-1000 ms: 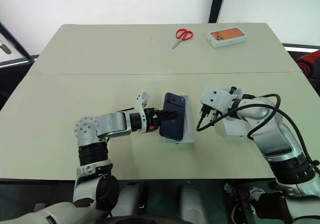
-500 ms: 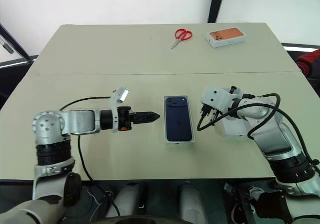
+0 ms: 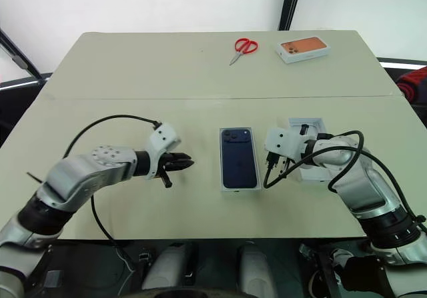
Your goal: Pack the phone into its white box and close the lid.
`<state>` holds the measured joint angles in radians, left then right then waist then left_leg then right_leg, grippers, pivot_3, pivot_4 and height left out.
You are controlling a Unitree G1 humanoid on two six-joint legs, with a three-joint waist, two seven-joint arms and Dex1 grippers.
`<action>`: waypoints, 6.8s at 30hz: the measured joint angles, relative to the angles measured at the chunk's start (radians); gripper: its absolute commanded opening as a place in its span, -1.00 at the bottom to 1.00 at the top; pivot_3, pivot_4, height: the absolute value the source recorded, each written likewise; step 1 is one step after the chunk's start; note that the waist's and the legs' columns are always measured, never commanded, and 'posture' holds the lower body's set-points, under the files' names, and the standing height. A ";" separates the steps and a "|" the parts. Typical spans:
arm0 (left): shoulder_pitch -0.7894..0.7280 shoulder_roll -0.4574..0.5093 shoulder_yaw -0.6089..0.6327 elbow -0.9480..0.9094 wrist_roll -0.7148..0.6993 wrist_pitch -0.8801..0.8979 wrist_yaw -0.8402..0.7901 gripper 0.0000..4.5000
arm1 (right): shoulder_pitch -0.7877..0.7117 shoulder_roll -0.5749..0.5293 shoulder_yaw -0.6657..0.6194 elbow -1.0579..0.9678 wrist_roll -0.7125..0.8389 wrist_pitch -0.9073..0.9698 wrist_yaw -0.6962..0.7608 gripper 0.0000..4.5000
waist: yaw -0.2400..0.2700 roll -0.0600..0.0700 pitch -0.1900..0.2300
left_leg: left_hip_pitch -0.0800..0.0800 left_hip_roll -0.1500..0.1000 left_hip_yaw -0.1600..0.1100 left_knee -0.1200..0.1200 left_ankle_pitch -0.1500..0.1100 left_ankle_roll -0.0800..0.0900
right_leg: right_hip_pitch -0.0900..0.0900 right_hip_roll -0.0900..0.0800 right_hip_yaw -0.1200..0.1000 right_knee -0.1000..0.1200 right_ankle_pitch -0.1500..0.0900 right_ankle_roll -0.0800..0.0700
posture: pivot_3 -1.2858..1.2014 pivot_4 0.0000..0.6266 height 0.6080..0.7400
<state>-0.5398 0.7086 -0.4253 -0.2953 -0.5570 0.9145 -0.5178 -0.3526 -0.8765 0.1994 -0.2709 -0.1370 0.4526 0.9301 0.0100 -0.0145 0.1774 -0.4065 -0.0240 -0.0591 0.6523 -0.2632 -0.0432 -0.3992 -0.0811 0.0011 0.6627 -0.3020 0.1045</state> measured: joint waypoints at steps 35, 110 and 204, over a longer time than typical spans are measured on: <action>-0.179 -0.446 -0.111 0.345 0.319 -0.099 -0.246 -0.62 | 0.128 -0.075 -0.058 -0.164 0.026 0.058 0.053 -1.00 | 0.003 0.001 0.000 | 0.000 0.000 -0.003 0.013 -0.004 0.008 | 0.009 -0.002 -0.003 0.000 -0.001 0.002 | 0.03 -0.52 1.00; -0.143 -0.463 -0.065 0.319 0.373 -0.093 -0.259 -0.62 | 0.128 -0.125 -0.091 -0.096 0.025 0.021 0.052 -1.00 | 0.002 0.001 -0.001 | 0.000 0.000 -0.002 0.012 -0.005 0.008 | 0.008 -0.001 -0.002 0.001 -0.001 0.002 | 0.03 -0.52 1.00; 0.021 -0.370 0.221 0.352 0.290 -0.548 -0.372 -0.66 | -0.117 0.194 -0.325 0.083 2.086 0.744 -1.437 0.98 | -0.022 0.007 0.002 | -0.003 0.003 0.001 0.011 -0.006 0.010 | 0.002 0.001 0.000 0.003 -0.001 0.002 | 0.03 -0.52 1.00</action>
<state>-0.5187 0.3391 -0.2039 0.0563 -0.2675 0.3669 -0.8894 -0.4692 -0.6827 -0.1257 -0.1878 1.9486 1.1962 -0.5065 -0.0121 -0.0076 0.1793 -0.4098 -0.0207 -0.0586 0.6635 -0.2691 -0.0329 -0.3975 -0.0806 0.0006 0.6654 -0.3028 0.1067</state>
